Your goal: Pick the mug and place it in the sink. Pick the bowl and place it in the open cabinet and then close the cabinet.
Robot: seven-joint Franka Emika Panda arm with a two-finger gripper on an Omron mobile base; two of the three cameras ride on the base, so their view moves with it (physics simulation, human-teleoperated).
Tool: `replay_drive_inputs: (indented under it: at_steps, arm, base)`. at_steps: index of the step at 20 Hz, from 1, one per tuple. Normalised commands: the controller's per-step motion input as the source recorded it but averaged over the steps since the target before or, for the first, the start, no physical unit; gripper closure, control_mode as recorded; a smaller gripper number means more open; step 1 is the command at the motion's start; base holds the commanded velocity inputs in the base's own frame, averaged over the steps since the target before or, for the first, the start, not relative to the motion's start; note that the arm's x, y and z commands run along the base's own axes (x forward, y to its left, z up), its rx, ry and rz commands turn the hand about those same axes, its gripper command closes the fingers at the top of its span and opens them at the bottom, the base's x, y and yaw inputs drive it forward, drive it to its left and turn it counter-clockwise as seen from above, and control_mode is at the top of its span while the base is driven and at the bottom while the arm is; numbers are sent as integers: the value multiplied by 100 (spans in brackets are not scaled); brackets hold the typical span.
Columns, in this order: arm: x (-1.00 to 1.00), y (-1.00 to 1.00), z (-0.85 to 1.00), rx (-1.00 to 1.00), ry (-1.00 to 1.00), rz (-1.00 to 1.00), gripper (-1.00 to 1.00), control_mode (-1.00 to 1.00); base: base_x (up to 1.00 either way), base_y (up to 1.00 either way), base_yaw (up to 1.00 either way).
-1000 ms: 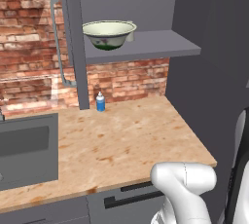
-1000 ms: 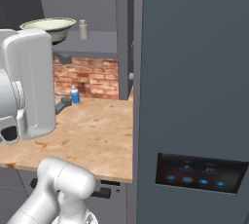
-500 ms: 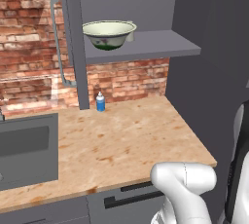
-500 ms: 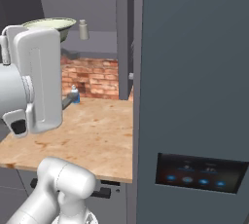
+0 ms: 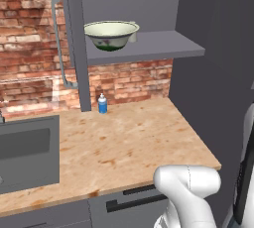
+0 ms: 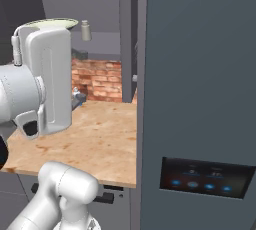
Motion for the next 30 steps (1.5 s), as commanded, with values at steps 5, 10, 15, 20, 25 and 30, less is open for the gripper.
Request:
replay_drive_inputs:
  at_steps: [5,10,15,20,25,30]
  arm:
    - [6,0,0,0,0,11,-100,-100]
    - [6,0,0,0,0,11,-100,-100]
    - [8,0,0,0,0,4,-100,-100]
    - [13,0,0,0,0,0,-100,-100]
    - [2,0,0,0,0,0,-100,-100]
    - [9,0,0,0,0,0,-100,-100]
  base:
    - [0,0,0]
    - [0,0,0]
    - [0,0,0]
    - [0,0,0]
    - [0,0,0]
    - [0,0,0]
